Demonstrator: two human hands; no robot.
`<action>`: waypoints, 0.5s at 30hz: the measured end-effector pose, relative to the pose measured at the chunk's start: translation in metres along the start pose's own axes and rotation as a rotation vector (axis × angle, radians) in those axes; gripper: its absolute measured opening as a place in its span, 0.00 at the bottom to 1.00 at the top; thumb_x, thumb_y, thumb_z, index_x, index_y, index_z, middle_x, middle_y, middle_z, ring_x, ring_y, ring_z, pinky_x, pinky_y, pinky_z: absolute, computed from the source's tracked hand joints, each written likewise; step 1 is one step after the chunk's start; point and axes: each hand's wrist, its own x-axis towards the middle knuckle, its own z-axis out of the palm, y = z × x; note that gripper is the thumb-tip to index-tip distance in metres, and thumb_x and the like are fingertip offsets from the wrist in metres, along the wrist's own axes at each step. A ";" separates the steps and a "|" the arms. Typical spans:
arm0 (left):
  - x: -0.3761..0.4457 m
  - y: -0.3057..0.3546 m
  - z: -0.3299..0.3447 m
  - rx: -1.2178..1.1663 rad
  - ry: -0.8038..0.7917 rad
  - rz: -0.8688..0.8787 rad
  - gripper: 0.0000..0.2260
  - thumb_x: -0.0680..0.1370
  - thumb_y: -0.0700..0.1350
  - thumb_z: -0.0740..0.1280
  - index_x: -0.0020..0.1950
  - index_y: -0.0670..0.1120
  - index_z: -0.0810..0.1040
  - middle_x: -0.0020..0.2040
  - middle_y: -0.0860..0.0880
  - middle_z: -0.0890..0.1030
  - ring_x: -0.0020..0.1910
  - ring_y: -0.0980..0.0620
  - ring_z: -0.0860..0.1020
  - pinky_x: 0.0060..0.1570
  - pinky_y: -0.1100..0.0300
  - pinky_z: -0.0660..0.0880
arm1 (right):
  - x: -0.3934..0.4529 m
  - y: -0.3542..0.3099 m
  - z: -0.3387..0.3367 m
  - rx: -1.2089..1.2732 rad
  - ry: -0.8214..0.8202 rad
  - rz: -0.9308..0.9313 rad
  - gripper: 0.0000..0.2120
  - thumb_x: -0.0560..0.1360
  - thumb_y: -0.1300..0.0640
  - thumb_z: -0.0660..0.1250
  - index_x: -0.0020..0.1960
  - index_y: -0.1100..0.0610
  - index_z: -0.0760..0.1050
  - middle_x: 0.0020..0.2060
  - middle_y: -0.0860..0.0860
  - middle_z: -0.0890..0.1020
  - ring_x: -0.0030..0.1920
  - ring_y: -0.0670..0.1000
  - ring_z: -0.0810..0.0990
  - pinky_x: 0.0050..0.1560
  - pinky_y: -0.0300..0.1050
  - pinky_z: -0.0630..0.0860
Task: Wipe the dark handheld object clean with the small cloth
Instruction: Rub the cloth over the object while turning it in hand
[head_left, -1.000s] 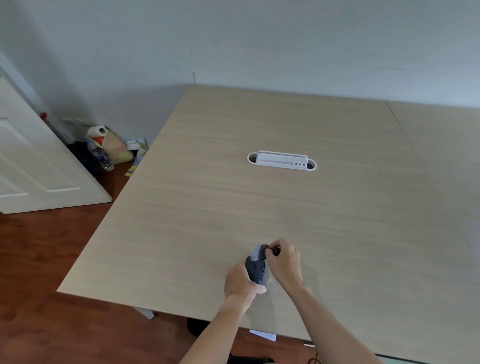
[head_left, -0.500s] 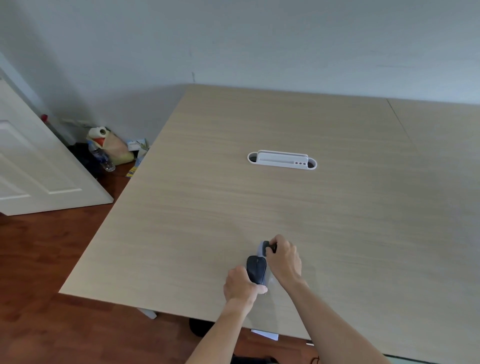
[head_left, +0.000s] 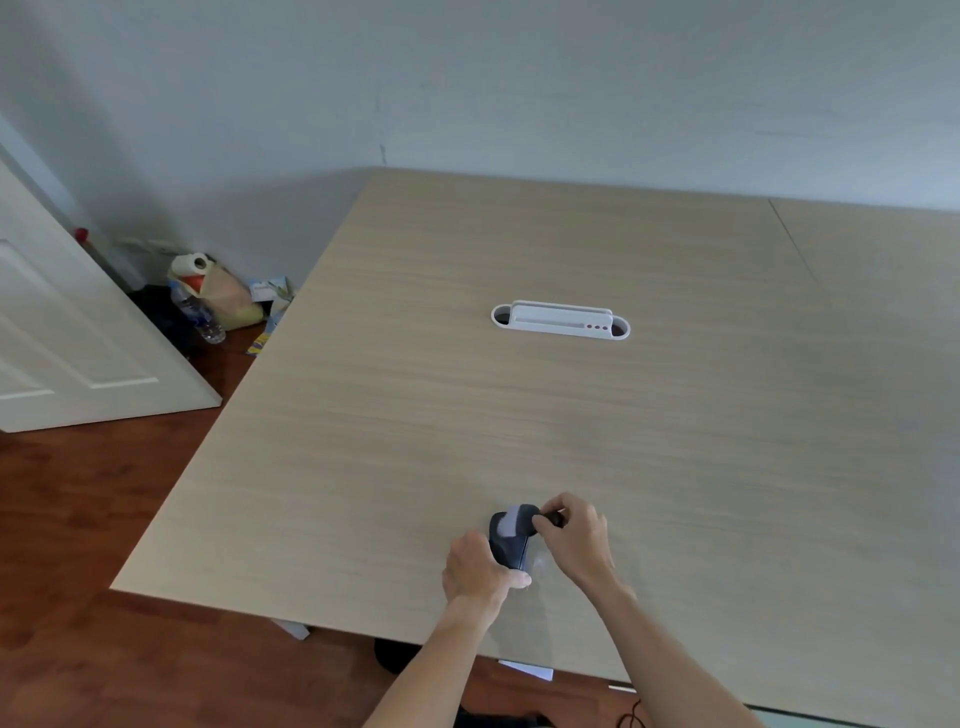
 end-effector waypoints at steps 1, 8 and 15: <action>0.000 0.000 0.001 -0.006 -0.003 0.005 0.19 0.57 0.51 0.82 0.36 0.47 0.75 0.36 0.53 0.79 0.33 0.50 0.77 0.30 0.62 0.70 | 0.000 0.003 -0.001 -0.035 0.052 0.008 0.02 0.72 0.61 0.69 0.41 0.55 0.78 0.34 0.47 0.81 0.36 0.49 0.78 0.34 0.40 0.71; 0.002 -0.003 0.002 -0.032 -0.003 0.028 0.19 0.58 0.50 0.82 0.37 0.46 0.75 0.36 0.51 0.79 0.33 0.49 0.77 0.31 0.62 0.69 | -0.002 0.005 0.001 -0.025 0.043 -0.029 0.03 0.71 0.61 0.70 0.40 0.55 0.78 0.32 0.47 0.80 0.35 0.49 0.77 0.34 0.37 0.71; 0.001 -0.009 0.002 -0.072 0.000 0.056 0.20 0.58 0.50 0.81 0.34 0.46 0.71 0.33 0.53 0.77 0.31 0.50 0.76 0.29 0.62 0.68 | -0.003 0.002 0.000 0.070 0.014 -0.018 0.03 0.70 0.61 0.71 0.39 0.55 0.79 0.31 0.49 0.81 0.31 0.49 0.76 0.34 0.39 0.71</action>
